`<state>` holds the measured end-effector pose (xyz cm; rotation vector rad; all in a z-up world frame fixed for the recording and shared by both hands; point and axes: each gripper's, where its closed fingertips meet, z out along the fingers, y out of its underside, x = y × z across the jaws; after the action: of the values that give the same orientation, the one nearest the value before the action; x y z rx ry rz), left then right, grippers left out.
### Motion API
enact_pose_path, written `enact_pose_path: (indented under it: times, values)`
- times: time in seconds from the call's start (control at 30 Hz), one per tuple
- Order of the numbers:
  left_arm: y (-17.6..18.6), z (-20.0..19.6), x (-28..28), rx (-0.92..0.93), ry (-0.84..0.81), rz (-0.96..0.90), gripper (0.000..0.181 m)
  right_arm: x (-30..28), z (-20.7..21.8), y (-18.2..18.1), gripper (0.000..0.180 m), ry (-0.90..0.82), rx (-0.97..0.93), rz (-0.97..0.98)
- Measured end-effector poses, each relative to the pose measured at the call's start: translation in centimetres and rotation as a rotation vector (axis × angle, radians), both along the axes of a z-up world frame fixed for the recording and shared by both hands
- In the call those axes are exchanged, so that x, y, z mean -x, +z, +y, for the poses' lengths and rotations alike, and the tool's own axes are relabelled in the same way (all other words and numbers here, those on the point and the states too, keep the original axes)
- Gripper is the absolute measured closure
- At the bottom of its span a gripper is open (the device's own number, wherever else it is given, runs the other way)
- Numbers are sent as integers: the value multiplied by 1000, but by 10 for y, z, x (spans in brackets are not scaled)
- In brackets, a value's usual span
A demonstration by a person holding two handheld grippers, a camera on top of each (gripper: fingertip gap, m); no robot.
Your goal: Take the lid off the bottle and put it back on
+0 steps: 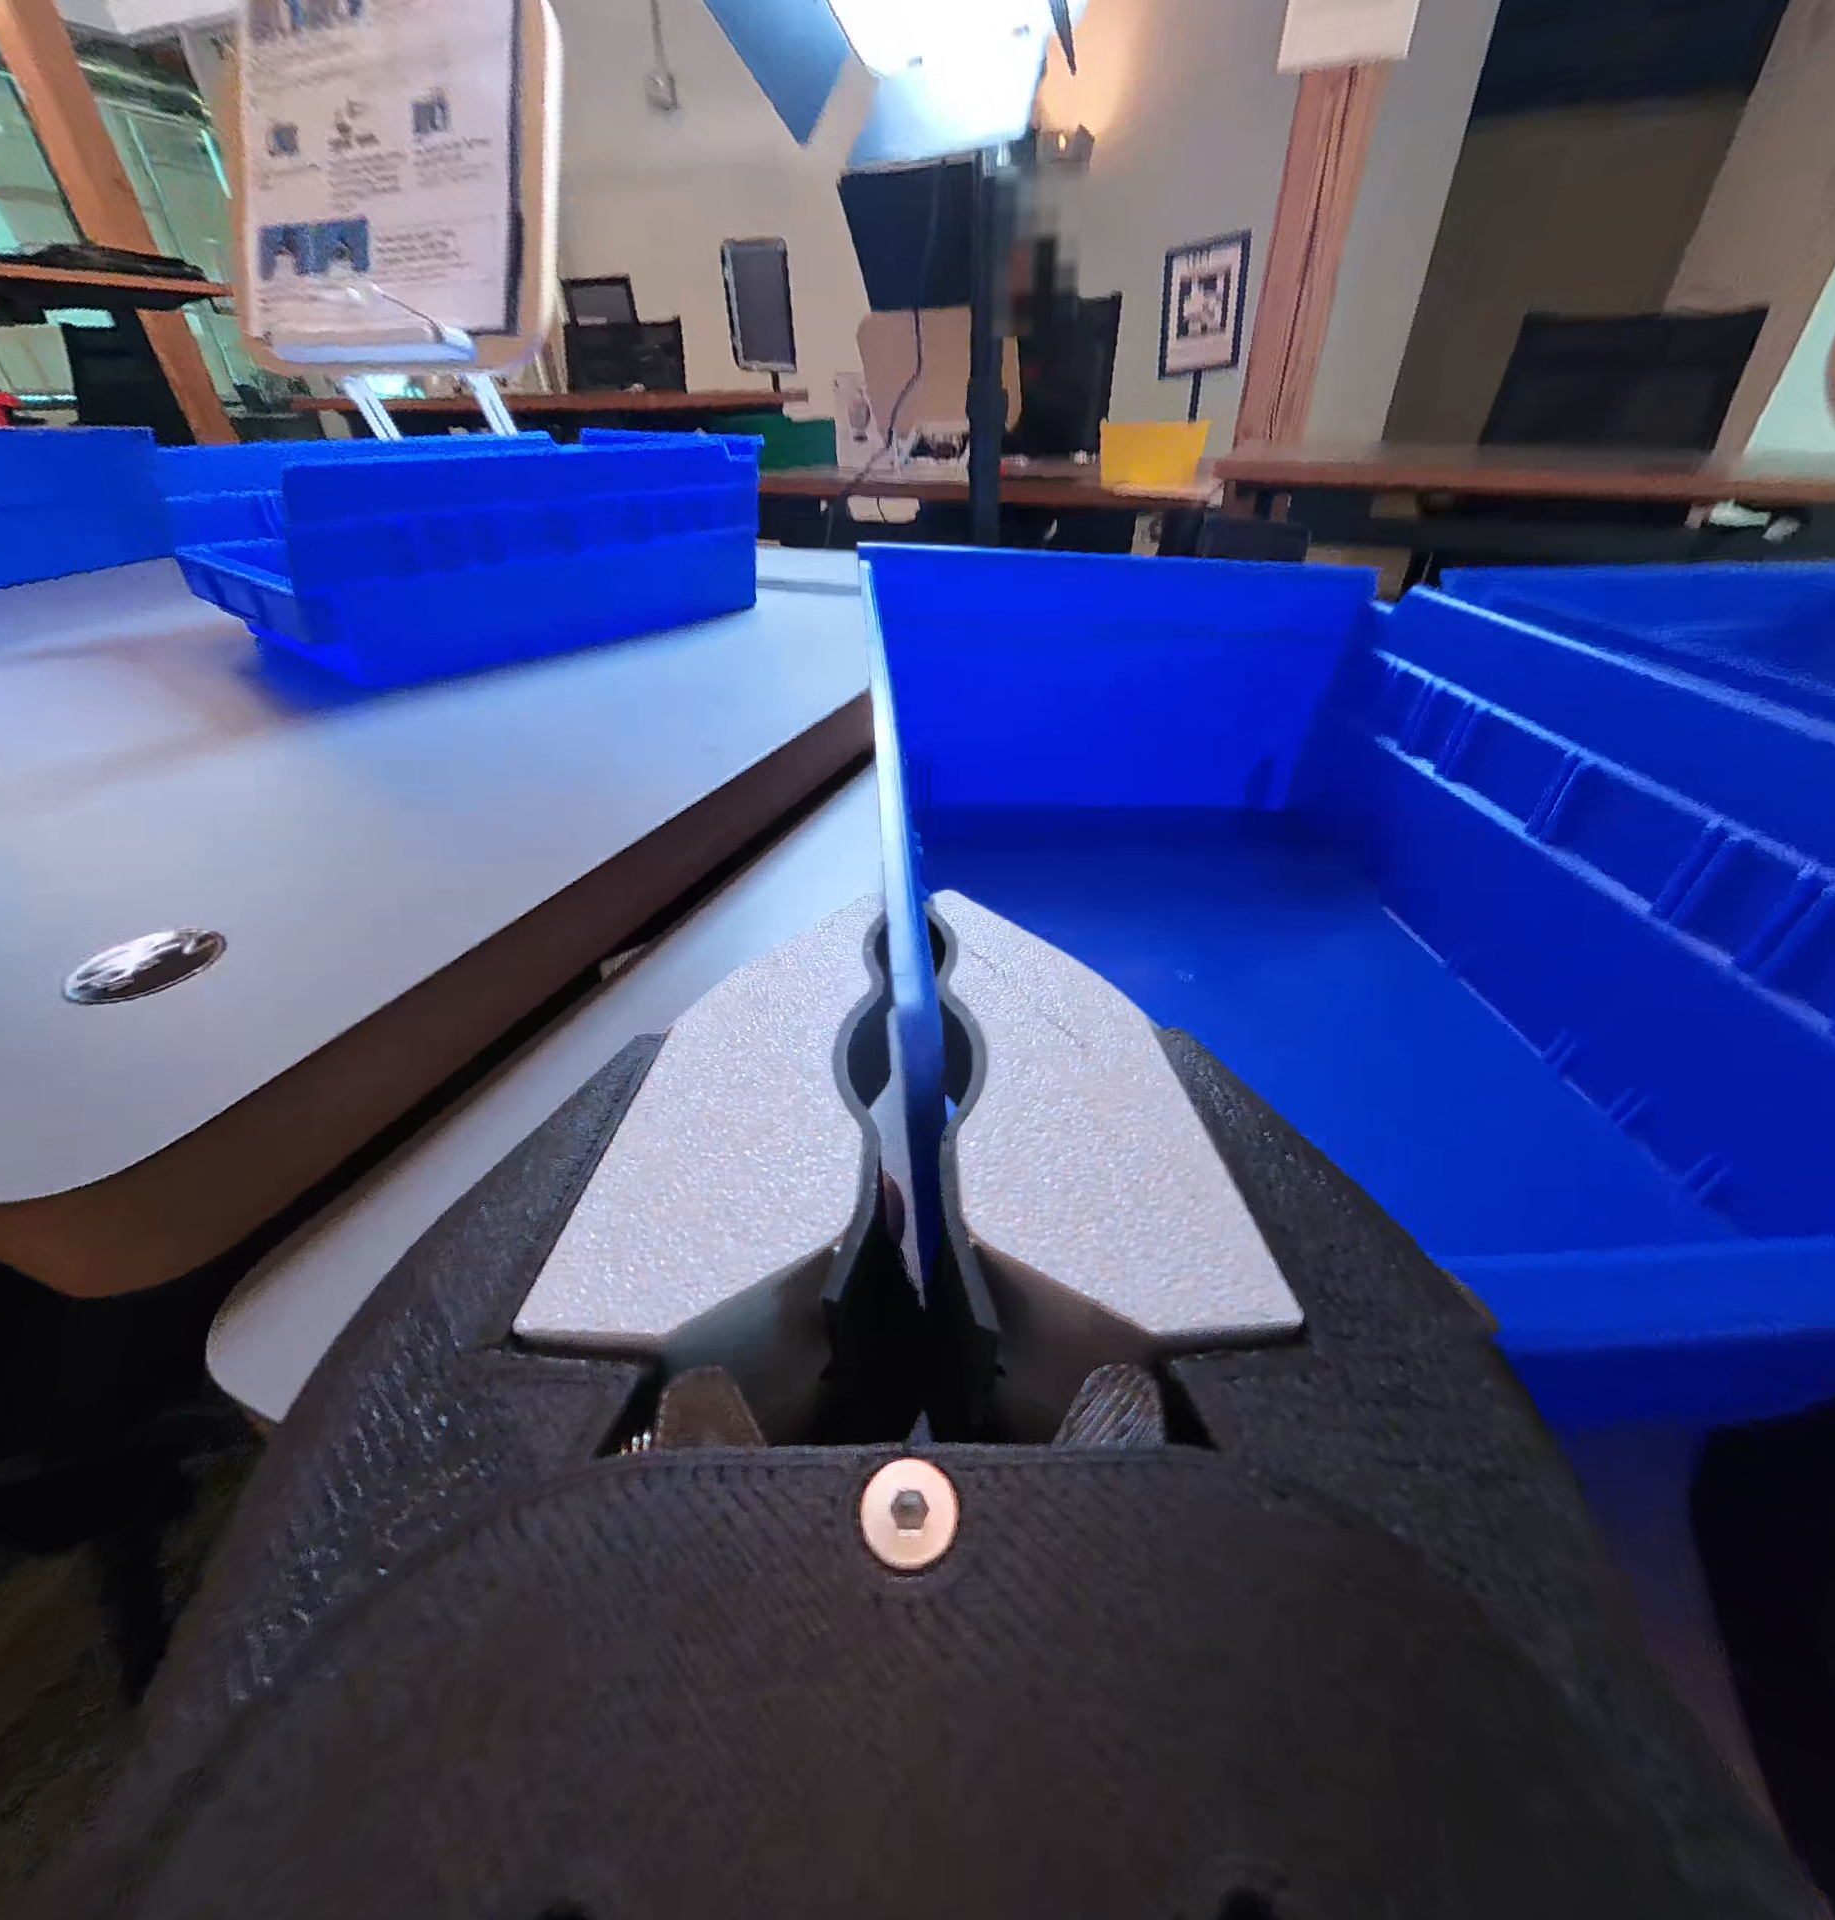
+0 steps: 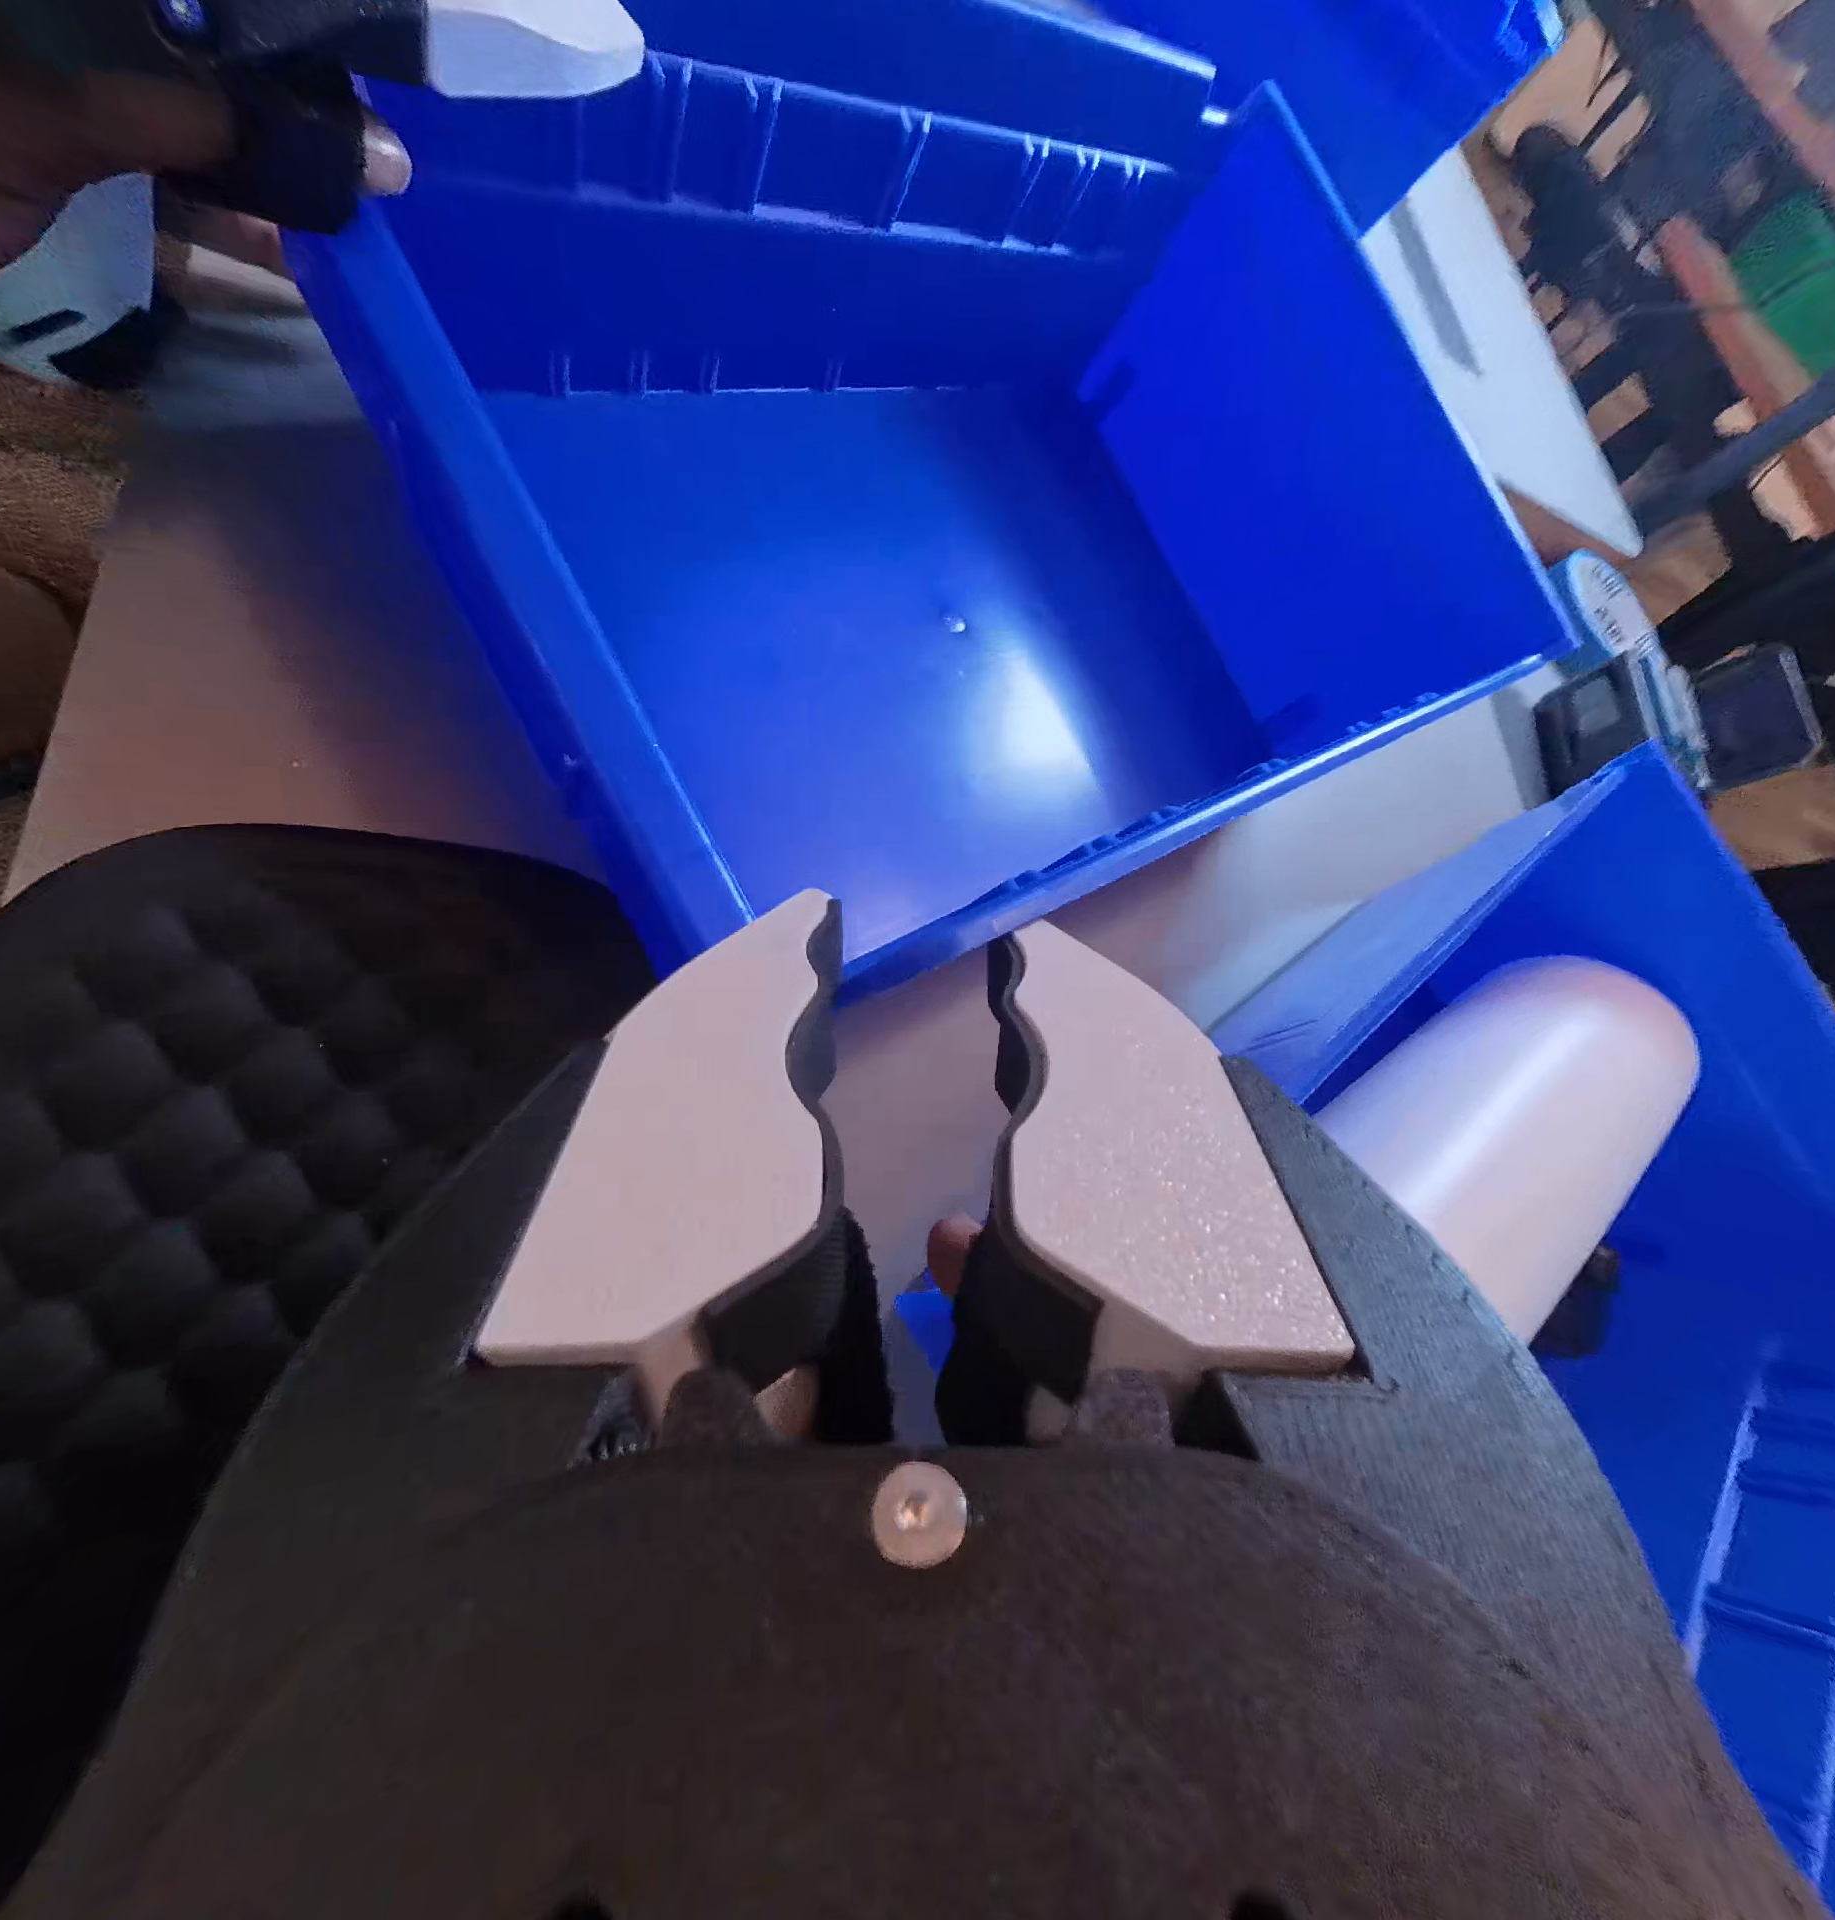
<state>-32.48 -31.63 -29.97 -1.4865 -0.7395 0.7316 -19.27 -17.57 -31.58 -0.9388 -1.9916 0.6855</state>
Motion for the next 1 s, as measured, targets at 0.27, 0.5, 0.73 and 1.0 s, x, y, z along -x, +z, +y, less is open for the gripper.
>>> enact_pose_path:
  times: [0.27, 0.5, 0.73, 1.0]
  values:
    - [96, 5, -39, -228, 12, 269, 178, -28, 9, 85, 156, -7, -174, 383]
    - [163, 98, -103, -310, -173, 403, 177, -105, 80, 137, 157, -195, -244, 564]
    - [184, 238, -189, -263, -480, 399, 177, -218, 173, 147, 158, -497, -254, 602]
    - [137, 373, -289, -51, -756, 295, 177, -337, 248, 105, 157, -787, -201, 451]
